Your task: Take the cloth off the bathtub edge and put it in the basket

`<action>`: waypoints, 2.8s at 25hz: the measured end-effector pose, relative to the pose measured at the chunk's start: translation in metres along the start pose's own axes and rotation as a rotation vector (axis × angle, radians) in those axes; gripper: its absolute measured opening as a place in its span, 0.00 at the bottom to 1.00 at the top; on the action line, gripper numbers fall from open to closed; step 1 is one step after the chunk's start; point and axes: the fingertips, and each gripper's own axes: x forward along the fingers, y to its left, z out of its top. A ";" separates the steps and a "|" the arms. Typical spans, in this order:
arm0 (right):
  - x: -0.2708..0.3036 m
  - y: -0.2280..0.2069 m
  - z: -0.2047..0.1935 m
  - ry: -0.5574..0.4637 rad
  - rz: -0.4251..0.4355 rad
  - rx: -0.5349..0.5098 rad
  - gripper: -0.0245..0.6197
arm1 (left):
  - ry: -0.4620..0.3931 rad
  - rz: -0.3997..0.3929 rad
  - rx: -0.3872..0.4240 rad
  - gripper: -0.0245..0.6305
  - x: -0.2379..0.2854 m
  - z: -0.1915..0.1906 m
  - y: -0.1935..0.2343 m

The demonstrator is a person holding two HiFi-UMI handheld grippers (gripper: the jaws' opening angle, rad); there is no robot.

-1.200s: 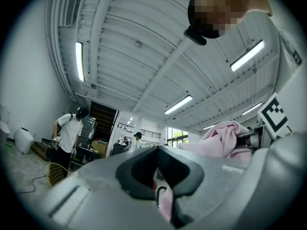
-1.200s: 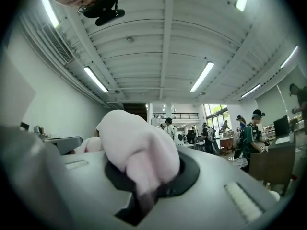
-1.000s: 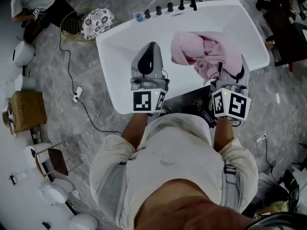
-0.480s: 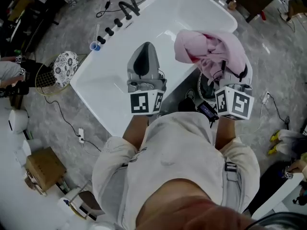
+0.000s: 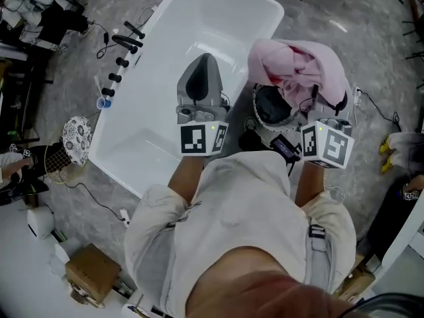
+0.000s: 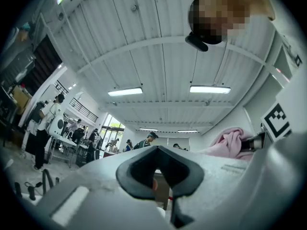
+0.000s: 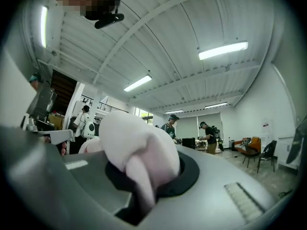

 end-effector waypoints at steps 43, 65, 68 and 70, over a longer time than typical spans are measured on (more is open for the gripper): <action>-0.003 -0.120 -0.441 0.963 -0.220 0.339 0.11 | 0.119 -0.241 -0.008 0.04 0.100 -0.091 -0.120; -0.070 -0.093 -0.585 1.369 -0.226 0.393 0.40 | 0.144 -0.229 0.008 0.04 0.099 -0.100 -0.117; -0.075 -0.089 -0.587 1.382 -0.208 0.388 0.46 | 0.153 -0.233 0.011 0.04 0.098 -0.102 -0.120; -0.074 -0.087 -0.586 1.379 -0.197 0.377 0.46 | 0.153 -0.231 0.008 0.04 0.097 -0.102 -0.119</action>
